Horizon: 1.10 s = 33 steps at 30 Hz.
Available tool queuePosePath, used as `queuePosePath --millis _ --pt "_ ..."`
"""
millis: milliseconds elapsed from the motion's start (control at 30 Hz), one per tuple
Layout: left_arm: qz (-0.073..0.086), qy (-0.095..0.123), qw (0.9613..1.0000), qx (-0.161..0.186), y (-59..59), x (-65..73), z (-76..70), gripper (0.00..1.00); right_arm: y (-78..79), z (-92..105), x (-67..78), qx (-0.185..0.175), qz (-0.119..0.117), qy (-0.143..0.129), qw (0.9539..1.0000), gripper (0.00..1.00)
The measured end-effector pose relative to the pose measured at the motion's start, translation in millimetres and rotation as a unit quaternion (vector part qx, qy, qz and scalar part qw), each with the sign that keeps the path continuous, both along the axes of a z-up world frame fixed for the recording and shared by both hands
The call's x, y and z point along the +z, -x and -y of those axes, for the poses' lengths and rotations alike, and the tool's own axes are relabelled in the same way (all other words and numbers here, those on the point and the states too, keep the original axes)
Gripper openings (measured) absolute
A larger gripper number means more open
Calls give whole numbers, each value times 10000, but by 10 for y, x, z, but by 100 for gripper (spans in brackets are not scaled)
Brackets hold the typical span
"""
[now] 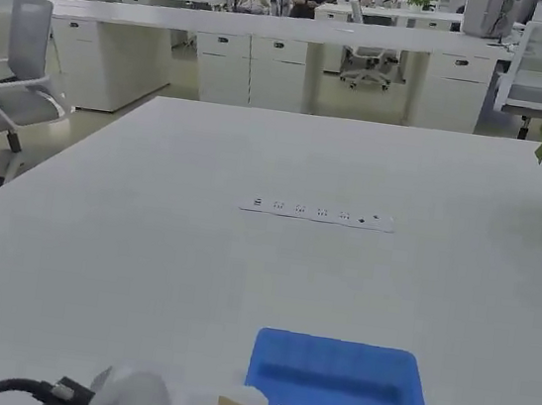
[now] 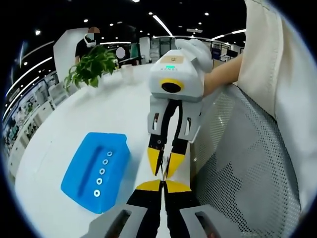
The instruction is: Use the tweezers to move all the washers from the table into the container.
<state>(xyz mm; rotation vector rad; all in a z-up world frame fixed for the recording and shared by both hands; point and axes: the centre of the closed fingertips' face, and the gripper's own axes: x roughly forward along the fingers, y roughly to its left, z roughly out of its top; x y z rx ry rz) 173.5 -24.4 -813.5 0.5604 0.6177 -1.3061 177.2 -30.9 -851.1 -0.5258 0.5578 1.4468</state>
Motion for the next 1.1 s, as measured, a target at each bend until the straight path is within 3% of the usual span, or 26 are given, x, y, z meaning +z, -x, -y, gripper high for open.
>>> queuePosePath --millis 300,367,500,567,733,800,833,900,967,1100 --pt "-113 -393 9992 8 -40 -217 -137 0 -26 238 250 -529 -114 -398 9977 22" --pt "-137 -469 9988 9 -45 -261 -157 0 -49 332 331 -761 -127 -507 9957 25" --pt "-182 -566 9982 32 -51 -330 -183 0 -129 532 480 -1199 72 -646 9907 31" --pt "-226 -645 9976 72 -60 -372 -205 0 -181 660 553 -1494 145 -731 9860 34" --pt "-276 -851 9959 96 -74 -458 -242 0 -305 971 713 -2165 249 -999 9708 39" --pt "-322 -881 9955 109 -82 -470 -243 0 -382 1089 791 -2511 306 -1226 9597 41" --pt "-337 -900 9953 110 -89 -479 -245 0 -416 1145 836 -2726 282 -1385 9517 44" --pt "-354 -938 9949 108 -96 -491 -247 0 -452 1206 898 -2940 331 -1561 9424 48" --pt "-387 -1005 9941 93 -103 -514 -252 0 -488 1275 972 -3220 411 -1809 9284 53" --pt "-455 -1128 9926 57 -103 -568 -260 0 -483 1331 1014 -3454 391 -2022 9156 60"
